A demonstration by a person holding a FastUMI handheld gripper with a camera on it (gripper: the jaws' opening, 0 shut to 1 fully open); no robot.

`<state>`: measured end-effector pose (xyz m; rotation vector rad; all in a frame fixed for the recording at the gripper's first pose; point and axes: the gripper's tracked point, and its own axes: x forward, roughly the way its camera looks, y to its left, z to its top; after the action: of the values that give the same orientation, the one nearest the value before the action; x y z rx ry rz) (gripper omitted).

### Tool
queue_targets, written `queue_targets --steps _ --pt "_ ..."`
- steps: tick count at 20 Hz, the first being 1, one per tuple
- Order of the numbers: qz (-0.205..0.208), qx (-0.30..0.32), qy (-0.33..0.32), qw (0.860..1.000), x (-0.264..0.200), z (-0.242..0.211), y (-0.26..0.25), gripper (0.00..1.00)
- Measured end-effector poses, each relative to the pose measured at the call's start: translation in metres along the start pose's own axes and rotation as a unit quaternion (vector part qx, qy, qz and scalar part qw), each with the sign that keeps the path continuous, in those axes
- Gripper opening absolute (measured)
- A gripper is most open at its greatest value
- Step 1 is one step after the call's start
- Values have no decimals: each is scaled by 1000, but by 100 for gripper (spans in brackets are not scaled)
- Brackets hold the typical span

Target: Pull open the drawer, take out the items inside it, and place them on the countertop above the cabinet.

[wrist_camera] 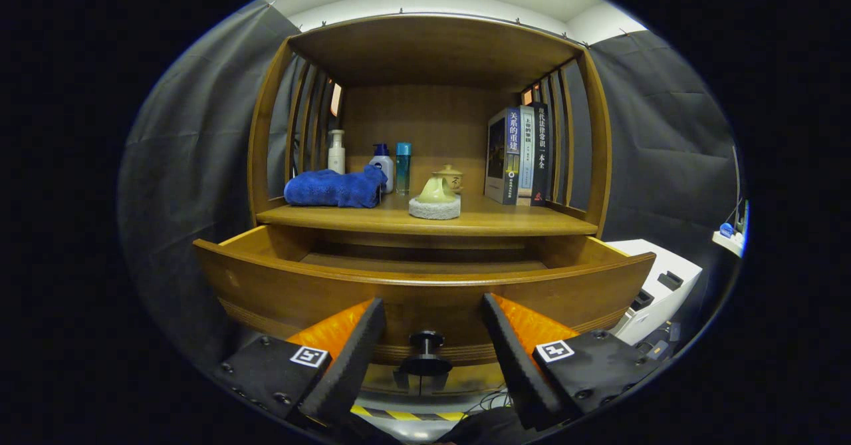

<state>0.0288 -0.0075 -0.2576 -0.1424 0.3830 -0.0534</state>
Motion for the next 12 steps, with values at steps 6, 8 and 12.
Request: queue_targets --steps 6,8,12 --pt "0 0 8 1000 26 6 -1 98" --pt "-1 -5 11 1000 36 8 -2 98" --pt "-1 1 14 1000 58 12 -4 98"
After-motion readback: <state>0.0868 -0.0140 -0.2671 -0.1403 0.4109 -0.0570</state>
